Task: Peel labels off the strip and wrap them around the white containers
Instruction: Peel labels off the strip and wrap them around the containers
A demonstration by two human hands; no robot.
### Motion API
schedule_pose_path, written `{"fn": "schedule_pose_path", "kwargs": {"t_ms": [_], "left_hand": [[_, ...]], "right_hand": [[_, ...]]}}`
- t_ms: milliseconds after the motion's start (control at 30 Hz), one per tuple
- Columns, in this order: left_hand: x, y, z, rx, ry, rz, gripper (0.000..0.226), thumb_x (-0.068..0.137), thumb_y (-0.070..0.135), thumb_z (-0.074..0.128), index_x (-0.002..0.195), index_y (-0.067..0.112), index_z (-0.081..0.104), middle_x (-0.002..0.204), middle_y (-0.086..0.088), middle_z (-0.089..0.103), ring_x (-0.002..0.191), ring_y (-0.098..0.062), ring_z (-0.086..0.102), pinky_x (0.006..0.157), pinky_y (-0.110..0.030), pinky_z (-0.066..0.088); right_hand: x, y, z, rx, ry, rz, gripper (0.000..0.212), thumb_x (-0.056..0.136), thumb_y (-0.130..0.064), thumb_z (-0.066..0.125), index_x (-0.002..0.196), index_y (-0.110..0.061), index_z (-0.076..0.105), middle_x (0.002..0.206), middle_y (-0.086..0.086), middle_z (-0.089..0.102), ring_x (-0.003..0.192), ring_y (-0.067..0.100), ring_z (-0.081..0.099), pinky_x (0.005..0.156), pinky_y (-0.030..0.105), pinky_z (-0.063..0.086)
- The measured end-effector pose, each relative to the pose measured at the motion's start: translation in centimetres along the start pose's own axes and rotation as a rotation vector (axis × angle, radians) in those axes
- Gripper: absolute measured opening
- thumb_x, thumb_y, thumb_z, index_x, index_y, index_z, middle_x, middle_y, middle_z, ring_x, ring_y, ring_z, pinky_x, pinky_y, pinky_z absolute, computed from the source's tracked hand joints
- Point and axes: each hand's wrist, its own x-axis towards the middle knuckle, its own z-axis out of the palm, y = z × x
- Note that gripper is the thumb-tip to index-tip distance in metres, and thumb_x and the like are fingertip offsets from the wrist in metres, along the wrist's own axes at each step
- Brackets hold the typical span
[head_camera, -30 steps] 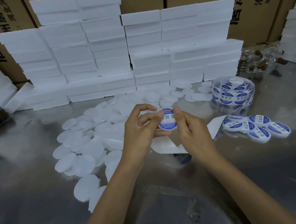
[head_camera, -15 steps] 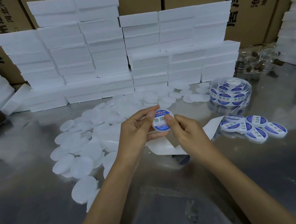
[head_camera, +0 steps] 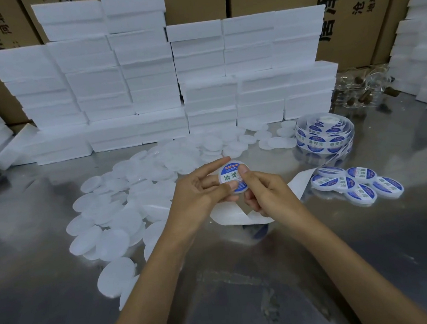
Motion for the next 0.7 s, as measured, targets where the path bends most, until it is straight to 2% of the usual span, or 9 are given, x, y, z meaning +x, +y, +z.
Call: {"fn": "schedule_pose_path", "kwargs": {"t_ms": [67,167,233,300,367,467,567,700], "left_hand": [[0.0,-0.1,0.1,-0.026,0.049,0.004,0.037,0.088,0.004,0.073,0.122,0.018,0.070,0.097,-0.005,0.079,0.088,-0.023,0.077,0.074,-0.023,0.060],[0.0,-0.4,0.4,-0.008,0.150,0.010,0.023,0.094,0.013,0.068,0.115,0.020,0.074,0.095,0.004,0.079,0.085,-0.019,0.077,0.067,-0.021,0.060],[-0.1,-0.3,0.7,-0.007,0.168,0.006,0.023,0.098,0.018,0.062,0.118,0.023,0.072,0.097,0.009,0.079,0.084,-0.018,0.077,0.065,-0.020,0.059],[-0.1,-0.2,0.9,-0.004,0.166,-0.003,0.032,0.100,0.021,0.059,0.130,0.030,0.063,0.105,0.009,0.077,0.090,-0.017,0.076,0.072,-0.024,0.061],[0.0,-0.3,1.0,0.055,0.177,0.003,0.040,0.101,0.025,0.057,0.139,0.036,0.053,0.115,0.007,0.075,0.098,-0.015,0.074,0.089,-0.032,0.060],[0.0,-0.3,1.0,0.156,0.220,0.016,0.037,0.103,0.024,0.052,0.138,0.037,0.053,0.115,0.011,0.074,0.103,-0.010,0.071,0.107,-0.042,0.049],[0.0,-0.3,1.0,0.171,0.266,-0.004,0.034,0.104,0.020,0.050,0.136,0.032,0.057,0.110,0.010,0.076,0.100,-0.009,0.071,0.109,-0.041,0.046],[0.0,-0.2,0.9,0.173,0.318,-0.026,0.032,0.103,0.017,0.052,0.130,0.031,0.061,0.104,0.009,0.077,0.097,-0.011,0.072,0.106,-0.036,0.047]], "right_hand": [[0.0,-0.1,0.0,-0.006,-0.032,-0.015,0.050,0.100,-0.047,0.048,0.067,-0.009,0.052,0.048,-0.012,0.042,0.042,0.001,0.038,0.043,0.008,0.030],[-0.2,-0.3,-0.1,0.040,-0.132,0.035,0.047,0.101,-0.043,0.047,0.060,-0.021,0.048,0.048,-0.012,0.036,0.040,0.002,0.030,0.040,0.013,0.026],[-0.1,-0.4,-0.3,0.052,-0.123,0.090,0.045,0.101,-0.044,0.047,0.064,-0.019,0.046,0.050,-0.010,0.033,0.041,0.005,0.027,0.040,0.017,0.023],[0.2,-0.5,-0.7,0.123,0.033,0.138,0.043,0.101,-0.046,0.047,0.068,-0.017,0.047,0.051,-0.007,0.038,0.038,0.006,0.029,0.039,0.018,0.022],[0.8,-0.3,-1.6,0.307,0.253,0.199,0.043,0.102,-0.045,0.045,0.071,-0.016,0.052,0.051,-0.004,0.043,0.036,0.007,0.032,0.037,0.017,0.023],[1.5,0.7,-4.1,0.653,0.517,0.308,0.040,0.105,-0.043,0.041,0.083,-0.013,0.058,0.053,-0.004,0.043,0.035,0.006,0.031,0.035,0.018,0.023],[1.8,2.1,-6.6,0.864,0.679,0.382,0.035,0.106,-0.039,0.039,0.088,-0.015,0.057,0.057,-0.004,0.040,0.039,0.007,0.030,0.035,0.018,0.024],[1.8,3.1,-8.5,0.964,0.755,0.392,0.034,0.107,-0.036,0.036,0.092,-0.014,0.058,0.061,-0.003,0.037,0.044,0.008,0.027,0.035,0.018,0.024]]}}
